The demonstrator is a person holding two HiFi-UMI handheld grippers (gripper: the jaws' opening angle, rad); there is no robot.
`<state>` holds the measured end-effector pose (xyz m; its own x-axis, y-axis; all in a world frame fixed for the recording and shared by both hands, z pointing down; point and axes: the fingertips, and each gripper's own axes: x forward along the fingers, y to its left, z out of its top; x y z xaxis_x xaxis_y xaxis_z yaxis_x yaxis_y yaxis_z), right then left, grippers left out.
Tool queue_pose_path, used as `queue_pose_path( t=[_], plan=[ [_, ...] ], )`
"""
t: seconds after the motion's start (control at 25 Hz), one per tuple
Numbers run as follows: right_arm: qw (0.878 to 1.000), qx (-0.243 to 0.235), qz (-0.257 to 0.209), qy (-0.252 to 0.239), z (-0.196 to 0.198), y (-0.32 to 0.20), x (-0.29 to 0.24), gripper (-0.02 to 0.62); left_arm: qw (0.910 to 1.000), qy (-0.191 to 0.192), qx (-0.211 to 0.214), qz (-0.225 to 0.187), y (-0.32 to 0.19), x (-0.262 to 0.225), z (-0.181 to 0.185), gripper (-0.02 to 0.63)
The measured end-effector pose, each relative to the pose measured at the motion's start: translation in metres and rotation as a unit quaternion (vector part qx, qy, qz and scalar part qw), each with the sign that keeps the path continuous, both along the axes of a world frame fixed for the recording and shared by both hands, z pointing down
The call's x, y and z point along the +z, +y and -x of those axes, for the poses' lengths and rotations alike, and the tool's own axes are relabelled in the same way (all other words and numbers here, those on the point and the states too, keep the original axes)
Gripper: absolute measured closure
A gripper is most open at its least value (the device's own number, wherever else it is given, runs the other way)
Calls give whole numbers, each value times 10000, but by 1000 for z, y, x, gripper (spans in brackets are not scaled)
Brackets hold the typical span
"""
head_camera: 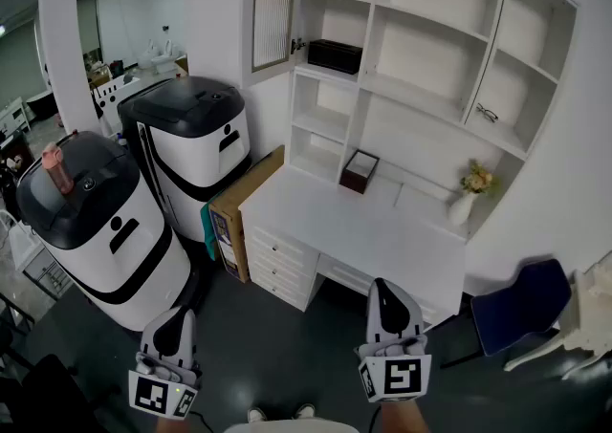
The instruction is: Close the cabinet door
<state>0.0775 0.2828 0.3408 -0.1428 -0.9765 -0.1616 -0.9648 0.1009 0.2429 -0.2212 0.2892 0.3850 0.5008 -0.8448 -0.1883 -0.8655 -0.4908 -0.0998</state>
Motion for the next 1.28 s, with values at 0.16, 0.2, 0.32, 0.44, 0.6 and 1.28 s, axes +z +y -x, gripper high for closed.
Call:
queue_pose_path(
  t=[0.16,0.2,0.32,0.44,0.6,1.28],
  plan=[
    [10000,-26,39,11,-1,-2,3,598,10000,5,-18,47,-1,3,-1,601],
    [10000,-31,52,12,-2,-2,4,598,10000,8,-20,52,-2,4,-3,601],
    [10000,-58,74,33,-5,-6,6,598,10000,15,-31,57,-4,6,-8,601],
    [9999,-156,67,22,-5,-8,5,598,10000,21,-70,62,-4,6,-11,601],
    [9995,-280,73,-154,-10,-17,7,597,9999,24,-124,53,-5,6,-16,601],
    [9911,-1326,-106,-29,-5,-68,-16,357,9992,-72,-356,141,-6,20,-57,601]
  ],
)
